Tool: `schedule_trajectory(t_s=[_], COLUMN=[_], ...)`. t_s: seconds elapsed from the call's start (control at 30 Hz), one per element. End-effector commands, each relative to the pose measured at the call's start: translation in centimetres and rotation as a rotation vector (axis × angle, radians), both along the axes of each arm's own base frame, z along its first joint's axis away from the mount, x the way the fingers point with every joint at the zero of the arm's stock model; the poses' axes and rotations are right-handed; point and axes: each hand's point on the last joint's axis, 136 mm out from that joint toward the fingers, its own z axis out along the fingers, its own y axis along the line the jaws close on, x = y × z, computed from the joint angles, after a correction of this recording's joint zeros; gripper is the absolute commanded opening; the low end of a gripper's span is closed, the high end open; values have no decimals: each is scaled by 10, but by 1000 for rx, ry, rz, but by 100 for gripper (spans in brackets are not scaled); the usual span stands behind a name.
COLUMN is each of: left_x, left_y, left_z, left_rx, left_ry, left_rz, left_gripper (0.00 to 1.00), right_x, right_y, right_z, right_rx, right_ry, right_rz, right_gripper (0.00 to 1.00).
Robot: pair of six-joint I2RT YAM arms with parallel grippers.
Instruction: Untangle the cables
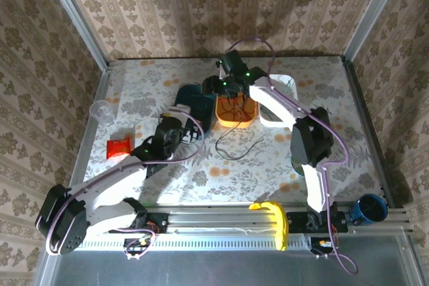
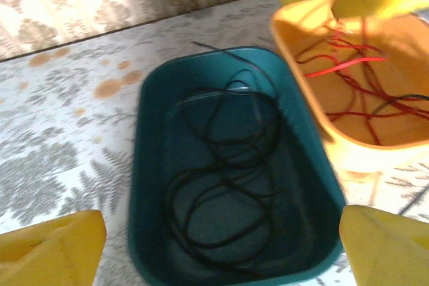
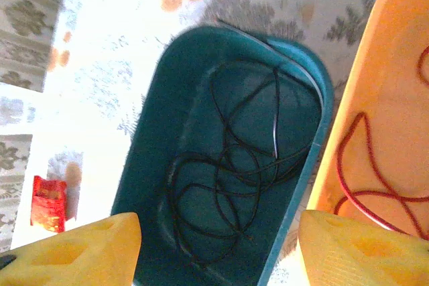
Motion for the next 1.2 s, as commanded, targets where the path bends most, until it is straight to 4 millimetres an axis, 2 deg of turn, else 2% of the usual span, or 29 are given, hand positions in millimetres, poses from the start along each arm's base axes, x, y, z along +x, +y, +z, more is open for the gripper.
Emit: schedule_trajectory(t_s=[0.0,0.13,0.27,0.4,0.53,0.7,0.77,0.97,1.1,1.17], left_x=[-4,-19,-26,-14,5,23,30,38,44,44], left_y=[-41,-95,-133,-148,-150,-152,-151,-155,-160,-162], left_z=[8,-19,-53,-74,-83,-99,-104,-123,-124,-124], left_rx=[30,51,69,149,235,321,356,406,408,403], left_ry=[-10,119,252,248,188,163,144,149,126,113], left_rz=[-179,-408,-522,-475,-391,-344,-313,-301,-287,-297], left_gripper=[91,90,85,85,85,78,75,69,58,49], right_x=[-9,-24,-42,-62,-77,-83,-86,-86,-86,-86], right_y=[-27,-69,-117,-155,-179,-191,-194,-196,-195,-194], right_z=[26,26,18,16,11,5,17,23,24,25], right_rx=[-66,-68,-24,-39,-53,-57,-38,-18,-6,0], right_ry=[-96,-91,-52,-61,-57,-35,-61,-72,-74,-76], right_rz=[-41,-139,-254,-329,-371,-394,-398,-401,-394,-392], right_gripper=[65,65,65,64,65,64,64,64,64,63])
